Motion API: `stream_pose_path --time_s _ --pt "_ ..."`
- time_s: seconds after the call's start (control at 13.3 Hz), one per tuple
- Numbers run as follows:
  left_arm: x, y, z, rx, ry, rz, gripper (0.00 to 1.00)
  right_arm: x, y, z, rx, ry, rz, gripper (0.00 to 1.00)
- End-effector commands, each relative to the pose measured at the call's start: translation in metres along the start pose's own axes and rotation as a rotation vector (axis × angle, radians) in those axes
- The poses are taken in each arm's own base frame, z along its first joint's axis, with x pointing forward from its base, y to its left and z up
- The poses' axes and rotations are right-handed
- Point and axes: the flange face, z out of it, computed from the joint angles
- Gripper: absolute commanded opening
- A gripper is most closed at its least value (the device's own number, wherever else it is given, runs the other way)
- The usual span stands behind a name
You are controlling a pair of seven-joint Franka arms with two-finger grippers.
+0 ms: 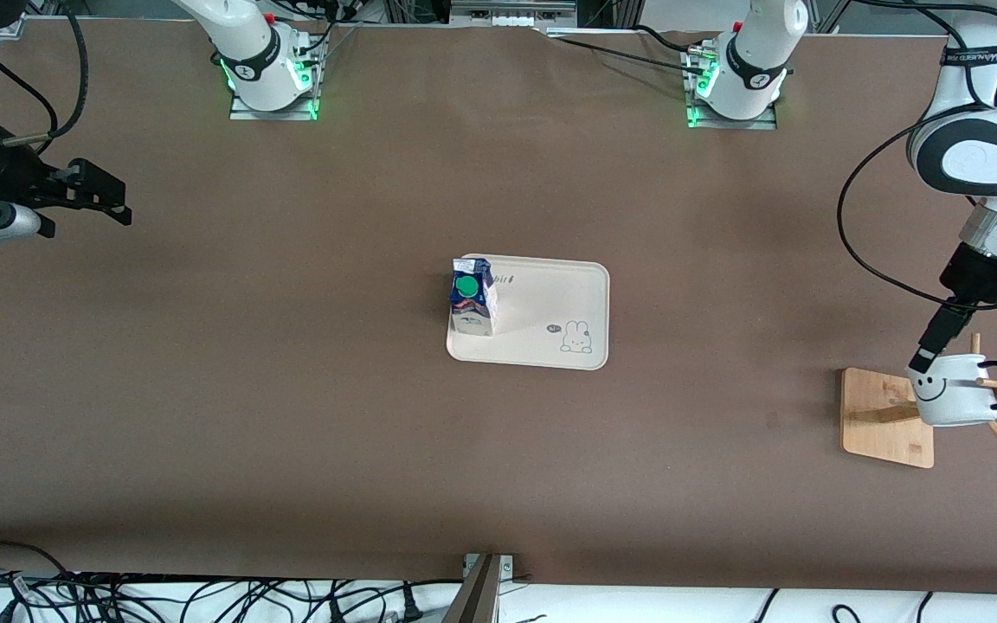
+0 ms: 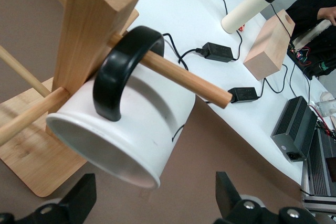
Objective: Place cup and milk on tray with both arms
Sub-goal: 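Reach the left gripper to the white mug on the stand, then close the left gripper on the white mug's rim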
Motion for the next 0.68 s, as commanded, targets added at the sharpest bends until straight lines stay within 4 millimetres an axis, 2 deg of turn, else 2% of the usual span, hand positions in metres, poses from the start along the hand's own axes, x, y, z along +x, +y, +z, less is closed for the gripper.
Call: stream_pose_path --time_s 0.0,0.08,0.15,0.23,0.3,0.38,0.6 --pt "0.017 0.010 0.017 -0.026 0.022 -0.006 1.00 0.001 0.000 -0.004 0.019 0.008 0.015 1.00" --pt "0.017 0.012 0.017 -0.029 0.023 -0.004 0.89 0.001 0.000 -0.004 0.020 0.008 0.015 1.00" --pt "0.018 0.013 0.017 -0.028 0.024 0.005 0.64 0.002 -0.001 -0.005 0.020 0.010 0.013 1.00" --pt "0.018 0.012 0.017 -0.027 0.023 0.005 0.49 0.002 -0.002 -0.005 0.022 0.010 0.013 1.00" --pt "0.018 0.014 0.017 -0.029 0.023 0.008 0.40 0.002 -0.002 -0.004 0.020 0.008 0.010 1.00" --pt "0.018 0.014 0.017 -0.029 0.023 0.009 0.36 0.002 -0.003 -0.005 0.022 0.010 0.012 1.00" --pt "0.018 0.020 0.016 -0.037 0.026 0.018 0.28 0.002 -0.003 -0.004 0.022 0.007 0.012 1.00"
